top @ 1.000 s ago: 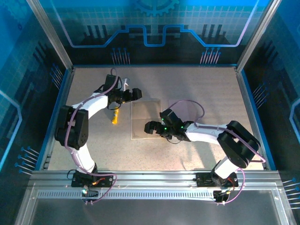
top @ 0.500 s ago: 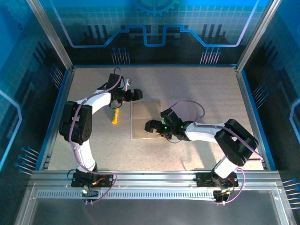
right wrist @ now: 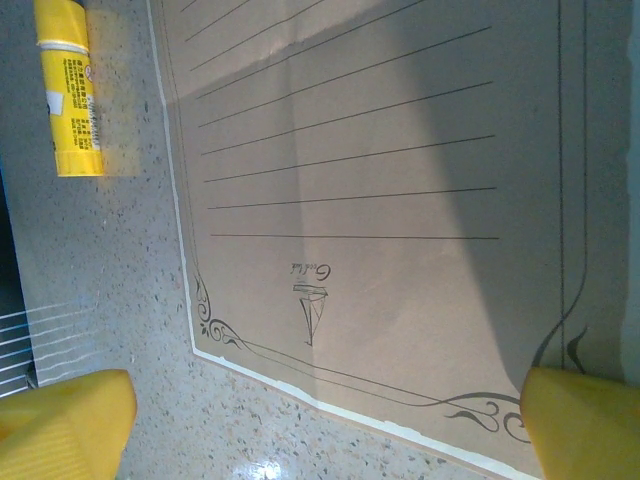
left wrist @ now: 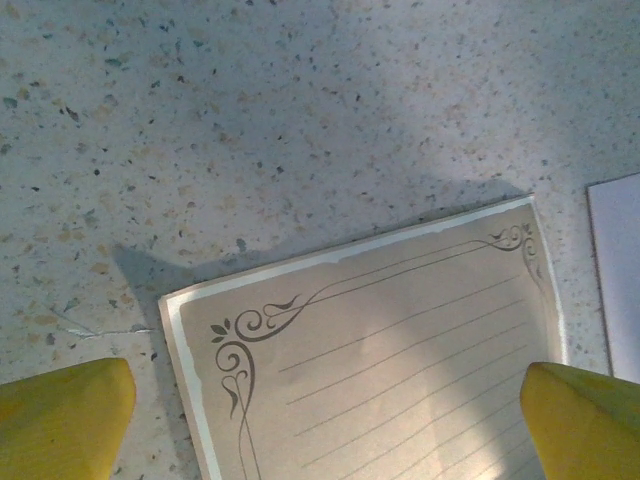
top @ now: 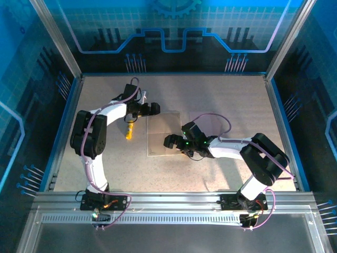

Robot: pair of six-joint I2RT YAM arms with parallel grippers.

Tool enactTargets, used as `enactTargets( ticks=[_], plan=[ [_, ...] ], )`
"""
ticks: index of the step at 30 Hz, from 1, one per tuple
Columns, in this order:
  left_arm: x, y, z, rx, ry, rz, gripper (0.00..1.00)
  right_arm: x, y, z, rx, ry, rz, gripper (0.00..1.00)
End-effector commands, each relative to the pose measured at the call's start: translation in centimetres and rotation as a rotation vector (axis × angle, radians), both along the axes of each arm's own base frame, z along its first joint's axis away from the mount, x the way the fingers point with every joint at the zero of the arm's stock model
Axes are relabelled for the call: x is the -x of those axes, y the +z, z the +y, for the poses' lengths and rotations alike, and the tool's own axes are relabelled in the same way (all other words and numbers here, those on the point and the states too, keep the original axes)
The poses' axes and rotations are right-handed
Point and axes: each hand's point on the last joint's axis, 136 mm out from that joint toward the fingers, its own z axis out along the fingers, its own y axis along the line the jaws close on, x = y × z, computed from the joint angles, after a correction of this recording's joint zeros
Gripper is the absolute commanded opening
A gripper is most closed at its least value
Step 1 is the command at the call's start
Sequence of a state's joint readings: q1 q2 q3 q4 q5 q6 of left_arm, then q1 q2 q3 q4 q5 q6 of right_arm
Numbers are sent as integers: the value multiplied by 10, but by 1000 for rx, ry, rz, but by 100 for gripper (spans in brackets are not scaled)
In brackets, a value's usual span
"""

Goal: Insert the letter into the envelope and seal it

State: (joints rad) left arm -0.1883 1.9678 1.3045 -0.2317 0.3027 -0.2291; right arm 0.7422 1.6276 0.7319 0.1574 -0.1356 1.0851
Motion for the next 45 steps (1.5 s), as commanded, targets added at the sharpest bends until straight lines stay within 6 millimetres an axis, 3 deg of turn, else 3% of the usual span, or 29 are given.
enactTargets(
  ticks=[1,23,36,45],
  plan=[
    [-5,-1,-4,-25,-27,-12,99,3,-15,-10,25,-22,37,100],
    [-23,-25,-3,-129,-62,-37,99,4,-11,-11,21,-11,30,100],
    [-15,-23,-18,-76,-136,-24,99,3,-10,-12,24,-12,29,100],
    [-14,-11,-25,-36,-154,-36,99,3,-10,-12,24,-11,30,100]
  ],
)
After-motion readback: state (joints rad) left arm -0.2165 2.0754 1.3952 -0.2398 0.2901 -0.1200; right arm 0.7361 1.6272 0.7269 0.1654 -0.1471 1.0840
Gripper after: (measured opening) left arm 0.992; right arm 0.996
